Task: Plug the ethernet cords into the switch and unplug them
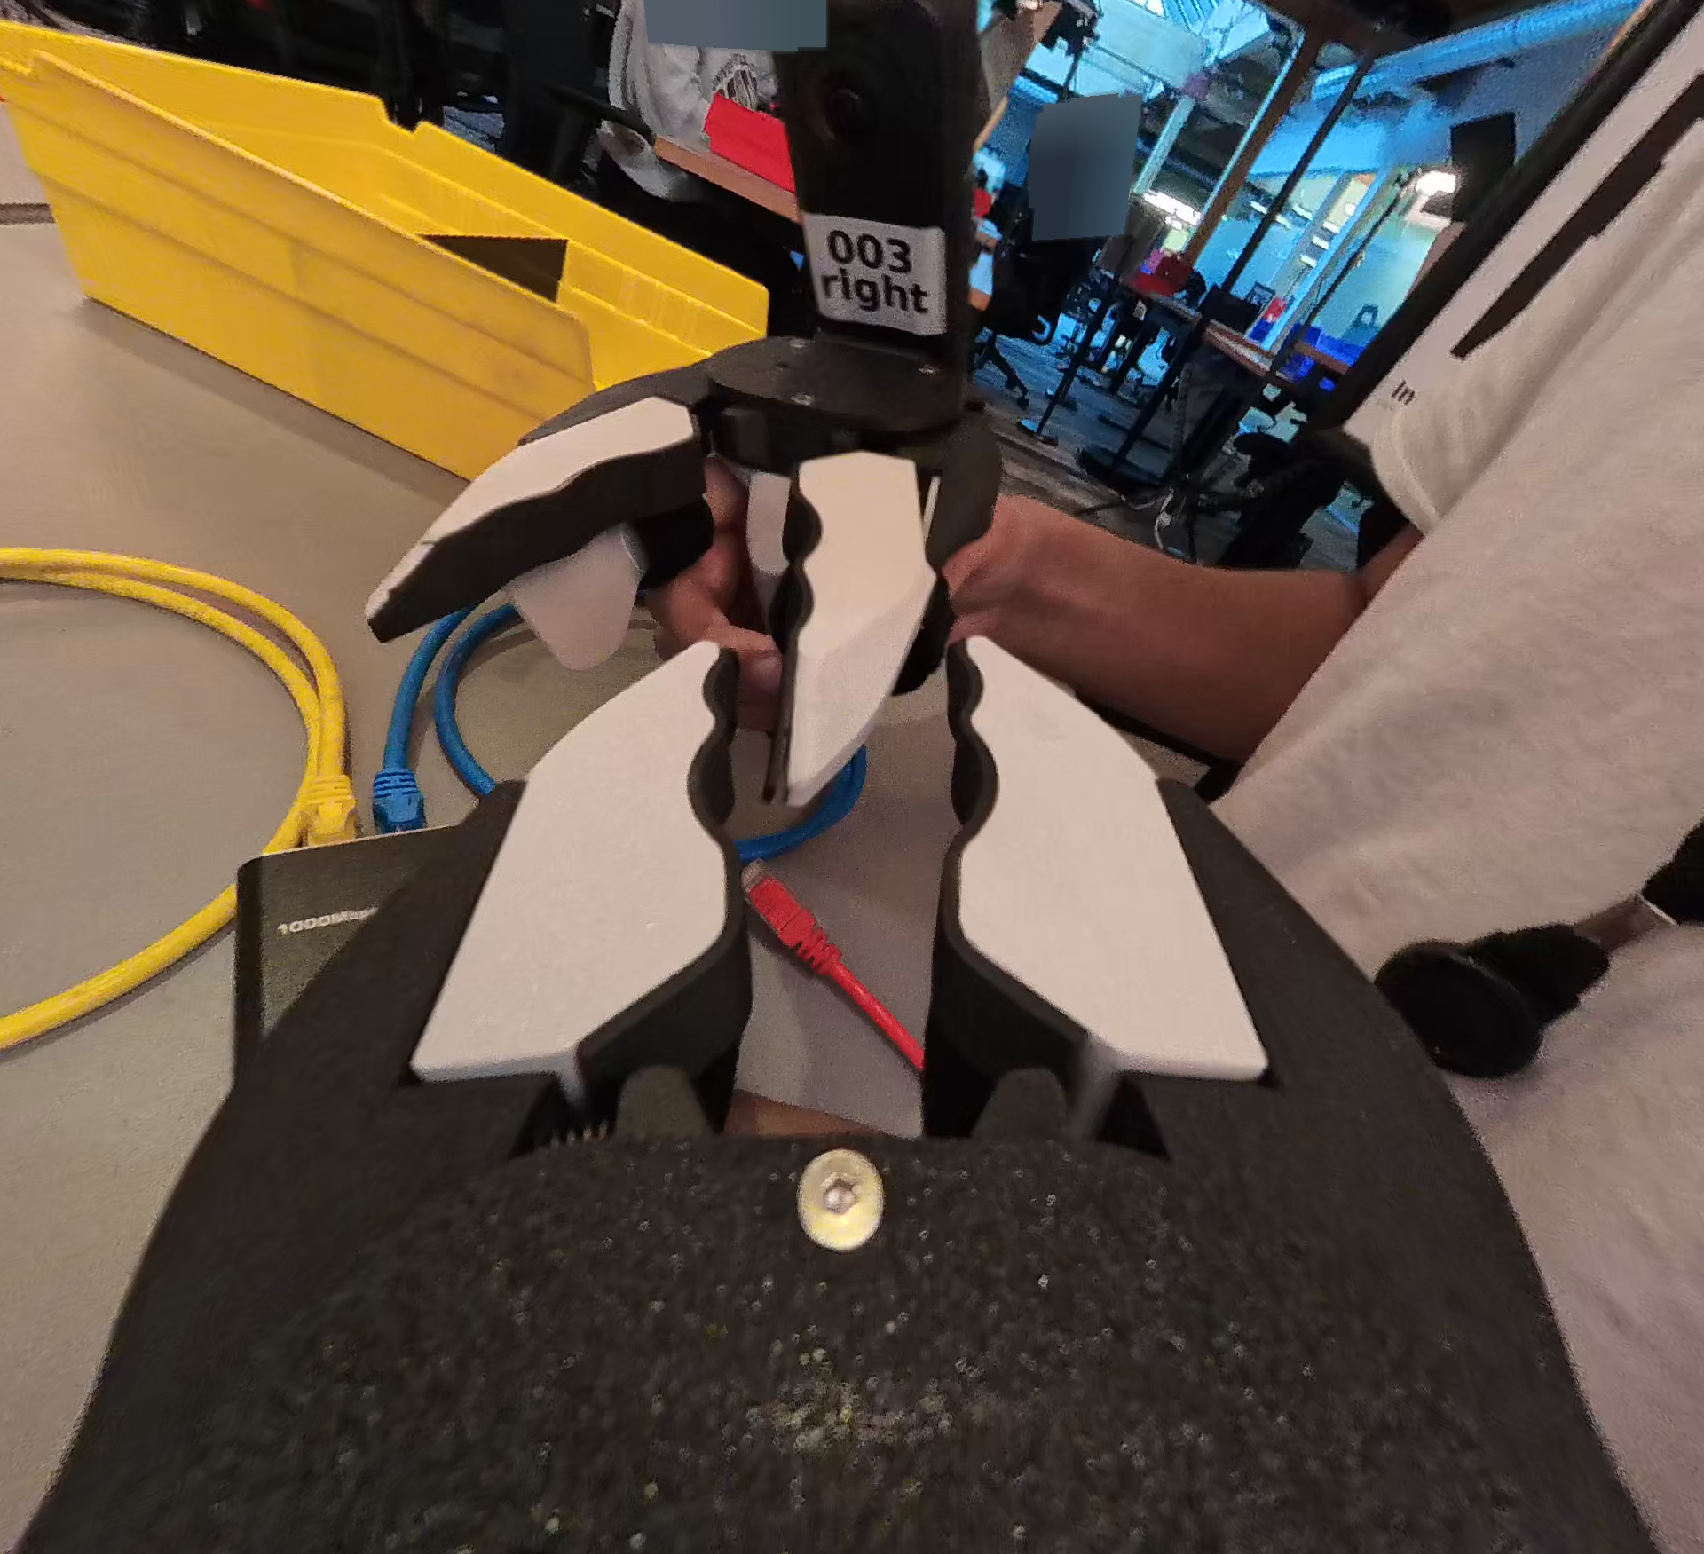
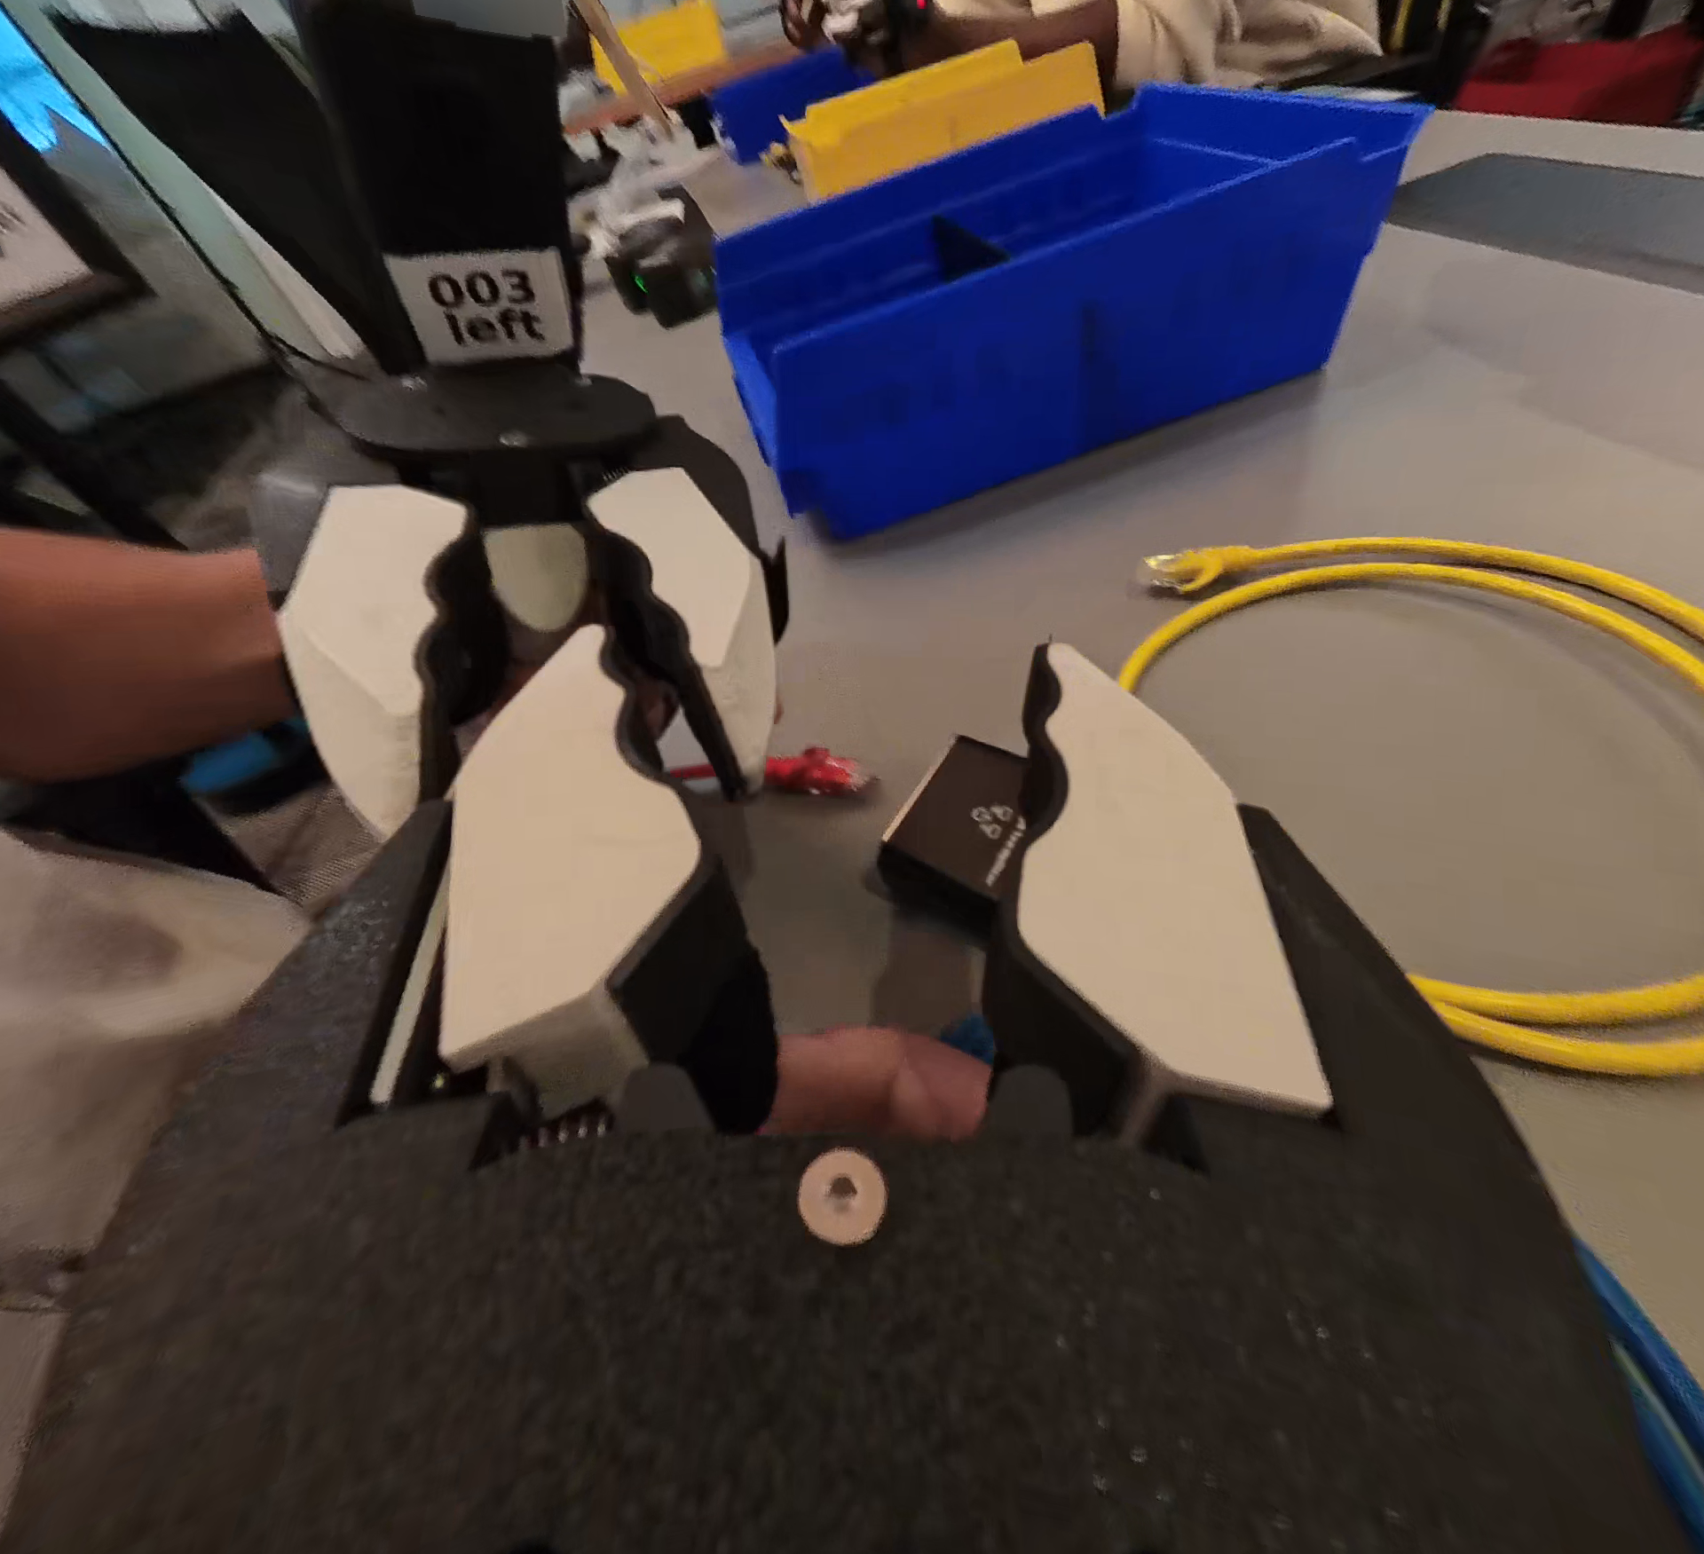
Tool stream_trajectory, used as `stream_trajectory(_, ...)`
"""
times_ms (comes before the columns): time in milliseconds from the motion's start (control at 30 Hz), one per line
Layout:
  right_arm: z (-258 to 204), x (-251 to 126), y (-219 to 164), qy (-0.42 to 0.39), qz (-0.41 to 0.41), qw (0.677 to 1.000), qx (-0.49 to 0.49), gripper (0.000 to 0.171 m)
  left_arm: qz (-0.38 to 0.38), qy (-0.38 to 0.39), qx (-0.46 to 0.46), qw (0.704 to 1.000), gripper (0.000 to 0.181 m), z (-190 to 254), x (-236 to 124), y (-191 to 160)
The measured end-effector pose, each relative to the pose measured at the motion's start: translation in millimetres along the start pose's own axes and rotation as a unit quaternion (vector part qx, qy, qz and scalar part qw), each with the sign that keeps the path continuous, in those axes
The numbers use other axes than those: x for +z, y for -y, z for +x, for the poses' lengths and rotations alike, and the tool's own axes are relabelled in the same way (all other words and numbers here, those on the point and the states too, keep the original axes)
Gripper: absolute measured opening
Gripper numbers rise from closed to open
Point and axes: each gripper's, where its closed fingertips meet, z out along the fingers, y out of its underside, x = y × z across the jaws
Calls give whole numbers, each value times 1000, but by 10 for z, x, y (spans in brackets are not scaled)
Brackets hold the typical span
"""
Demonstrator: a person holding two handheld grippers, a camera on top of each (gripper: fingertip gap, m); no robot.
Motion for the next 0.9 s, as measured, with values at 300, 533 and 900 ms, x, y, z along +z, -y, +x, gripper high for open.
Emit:
stream_trajectory(300, -199, 22, -91, 52, -25, 998, -5, 73, -22, -35, 67, 997, 23, 164, -61, 21)
stream_trajectory(533, -536, -15, -137, 131, -33, 991, -14, 45, -51, -82, 94, 991, 23, 305, -74, -41)
stream_trajectory(900, -651, -35, -162, 173, -23, 984, -22, 34, -59, -98, 90, 989, 23, 336, -63, -85)
